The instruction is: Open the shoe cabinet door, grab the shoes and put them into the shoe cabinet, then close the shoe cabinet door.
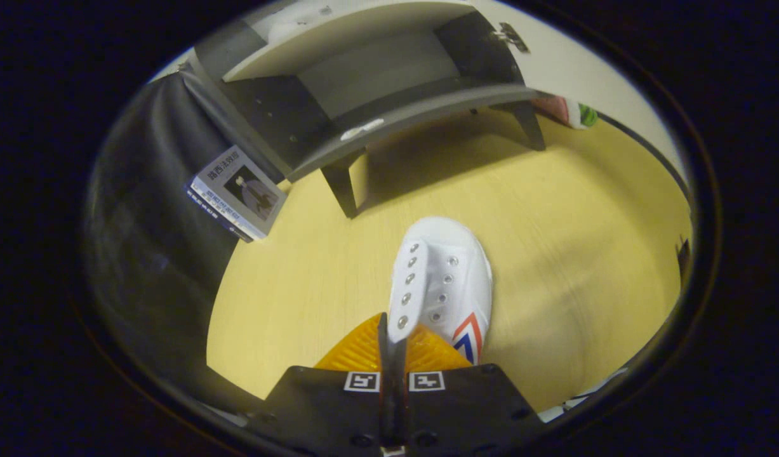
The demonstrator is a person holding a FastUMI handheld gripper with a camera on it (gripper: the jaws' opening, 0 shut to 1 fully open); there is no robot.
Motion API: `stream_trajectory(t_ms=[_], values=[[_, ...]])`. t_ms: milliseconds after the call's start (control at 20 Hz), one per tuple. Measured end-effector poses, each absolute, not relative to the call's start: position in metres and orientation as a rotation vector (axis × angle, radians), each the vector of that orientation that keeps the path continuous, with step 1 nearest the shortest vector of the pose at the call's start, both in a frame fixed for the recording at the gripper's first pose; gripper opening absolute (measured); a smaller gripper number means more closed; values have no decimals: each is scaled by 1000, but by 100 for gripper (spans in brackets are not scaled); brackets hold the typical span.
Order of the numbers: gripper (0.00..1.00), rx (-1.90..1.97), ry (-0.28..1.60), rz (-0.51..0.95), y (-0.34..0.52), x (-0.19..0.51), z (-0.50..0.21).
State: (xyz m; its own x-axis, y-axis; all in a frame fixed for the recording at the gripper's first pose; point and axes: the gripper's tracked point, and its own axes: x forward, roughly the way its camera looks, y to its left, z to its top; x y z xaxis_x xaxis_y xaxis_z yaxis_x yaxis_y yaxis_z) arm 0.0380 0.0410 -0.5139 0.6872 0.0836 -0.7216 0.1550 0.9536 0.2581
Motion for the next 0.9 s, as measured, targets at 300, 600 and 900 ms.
stream_trajectory(t_ms=[300, 600, 900], values=[[3, 280, 715, -29, 41, 63, -452], [2, 237, 517, -31, 34, 87, -344], [2, 189, 346, -70, 12, 116, -255]])
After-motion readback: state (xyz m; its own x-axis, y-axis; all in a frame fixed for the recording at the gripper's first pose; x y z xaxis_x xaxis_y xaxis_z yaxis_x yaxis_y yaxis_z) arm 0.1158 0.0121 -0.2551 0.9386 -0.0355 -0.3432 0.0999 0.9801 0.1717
